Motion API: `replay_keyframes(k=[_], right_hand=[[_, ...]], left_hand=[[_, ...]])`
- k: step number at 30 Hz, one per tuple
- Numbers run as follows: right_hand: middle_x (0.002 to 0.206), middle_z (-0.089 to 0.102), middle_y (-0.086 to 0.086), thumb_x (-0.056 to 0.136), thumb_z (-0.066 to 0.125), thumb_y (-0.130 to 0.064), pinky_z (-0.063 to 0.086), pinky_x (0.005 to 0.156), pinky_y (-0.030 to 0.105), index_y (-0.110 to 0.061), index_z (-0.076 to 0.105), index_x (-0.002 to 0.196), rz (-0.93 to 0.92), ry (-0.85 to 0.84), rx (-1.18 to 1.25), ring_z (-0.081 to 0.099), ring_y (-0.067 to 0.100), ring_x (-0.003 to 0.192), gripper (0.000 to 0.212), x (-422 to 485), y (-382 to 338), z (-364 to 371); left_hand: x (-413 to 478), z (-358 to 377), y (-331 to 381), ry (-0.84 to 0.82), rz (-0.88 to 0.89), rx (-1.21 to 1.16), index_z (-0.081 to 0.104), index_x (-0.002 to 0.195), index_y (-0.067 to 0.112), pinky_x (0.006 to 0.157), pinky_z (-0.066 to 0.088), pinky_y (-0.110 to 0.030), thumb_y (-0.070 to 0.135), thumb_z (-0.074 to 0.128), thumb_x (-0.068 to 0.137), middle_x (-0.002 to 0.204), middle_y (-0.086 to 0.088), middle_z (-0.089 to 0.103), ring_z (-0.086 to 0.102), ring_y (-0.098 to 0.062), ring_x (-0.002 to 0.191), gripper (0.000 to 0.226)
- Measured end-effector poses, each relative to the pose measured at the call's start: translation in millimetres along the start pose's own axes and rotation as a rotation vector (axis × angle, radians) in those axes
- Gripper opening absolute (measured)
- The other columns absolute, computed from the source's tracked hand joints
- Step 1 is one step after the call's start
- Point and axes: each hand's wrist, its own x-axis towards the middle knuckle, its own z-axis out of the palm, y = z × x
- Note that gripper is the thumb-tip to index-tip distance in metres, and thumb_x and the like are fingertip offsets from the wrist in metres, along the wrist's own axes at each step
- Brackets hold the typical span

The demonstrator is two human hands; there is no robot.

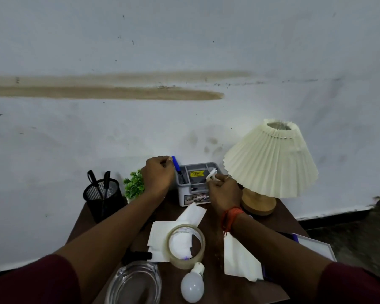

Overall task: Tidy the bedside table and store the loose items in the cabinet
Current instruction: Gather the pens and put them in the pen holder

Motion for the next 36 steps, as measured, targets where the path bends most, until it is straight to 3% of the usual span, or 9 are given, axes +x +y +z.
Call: replay_keyframes(k=[6,10,13,15,17,20,24,28,36], right_hand=[[0.096,0.073,0.015,0.082,0.062,-0.027,0.053,0.089,0.042,-0.01,0.066,0.11,-0.046,-0.012,0.027,0.068,0.032,0.093,0.032,9,8,10],[0.083,0.075,0.009,0.069,0.052,-0.046,0.058,0.078,0.048,-0.025,0.066,0.101,-0.095,0.002,0.051,0.071,0.031,0.082,0.041,34,35,30],[0.083,0.074,0.01,0.071,0.053,-0.04,0.058,0.079,0.047,-0.025,0.068,0.099,-0.073,0.006,0.122,0.071,0.03,0.083,0.035,34,34,34],[0.086,0.074,0.01,0.072,0.052,-0.038,0.058,0.08,0.047,-0.027,0.067,0.101,-0.076,0.01,0.15,0.071,0.03,0.085,0.034,34,36,37],[0.09,0.075,0.007,0.074,0.053,-0.039,0.058,0.082,0.045,-0.028,0.067,0.103,-0.07,-0.008,0.146,0.071,0.026,0.088,0.034,35,40,39],[0.088,0.074,0.006,0.078,0.057,-0.037,0.059,0.08,0.043,-0.026,0.066,0.101,-0.07,-0.002,0.129,0.072,0.024,0.083,0.027,21,25,32],[0.079,0.072,0.011,0.091,0.059,-0.019,0.057,0.056,0.02,-0.011,0.067,0.101,-0.089,-0.027,0.172,0.067,0.014,0.06,0.015,13,7,24],[0.085,0.073,0.013,0.091,0.06,-0.019,0.061,0.071,0.036,-0.011,0.066,0.107,-0.126,-0.012,0.134,0.071,0.021,0.069,0.019,15,5,31],[0.089,0.074,0.007,0.087,0.064,-0.023,0.056,0.084,0.039,-0.013,0.071,0.098,-0.239,0.012,-0.035,0.07,0.022,0.085,0.016,17,4,39]], left_hand=[[12,26,-2,-0.055,-0.158,0.013,0.064,0.068,0.005,0.066,0.041,-0.028,0.022,0.058,0.092,0.064,-0.011,0.058,0.057,-0.027,0.069,0.03],[18,35,-2,-0.034,-0.21,-0.023,0.063,0.071,0.007,0.068,0.043,-0.029,0.021,0.06,0.092,0.071,-0.011,0.061,0.06,-0.028,0.074,0.025],[20,39,-5,-0.005,-0.247,-0.053,0.057,0.062,0.013,0.069,0.042,-0.027,0.018,0.062,0.091,0.064,-0.002,0.056,0.057,-0.025,0.075,0.03],[20,40,-5,0.011,-0.264,-0.098,0.069,0.081,0.006,0.073,0.043,-0.025,0.018,0.065,0.089,0.078,-0.006,0.063,0.058,-0.024,0.08,0.015],[20,41,-5,0.04,-0.272,-0.116,0.071,0.104,0.002,0.077,0.044,-0.024,0.019,0.069,0.087,0.1,-0.013,0.07,0.064,-0.027,0.092,0.024],[21,41,-2,0.076,-0.268,-0.123,0.072,0.105,0.005,0.083,0.05,-0.026,0.019,0.074,0.083,0.11,-0.014,0.071,0.066,-0.029,0.101,0.026],[21,43,4,0.105,-0.249,-0.102,0.075,0.094,0.012,0.09,0.055,-0.034,0.022,0.078,0.078,0.105,-0.009,0.073,0.068,-0.027,0.099,0.02],[22,44,9,0.094,-0.232,-0.077,0.073,0.09,0.016,0.09,0.055,-0.037,0.028,0.081,0.074,0.104,-0.006,0.073,0.067,-0.027,0.098,0.022],[21,41,9,0.037,-0.159,-0.021,0.076,0.09,0.02,0.083,0.056,-0.031,0.031,0.08,0.076,0.098,-0.002,0.075,0.069,-0.023,0.092,0.018]])
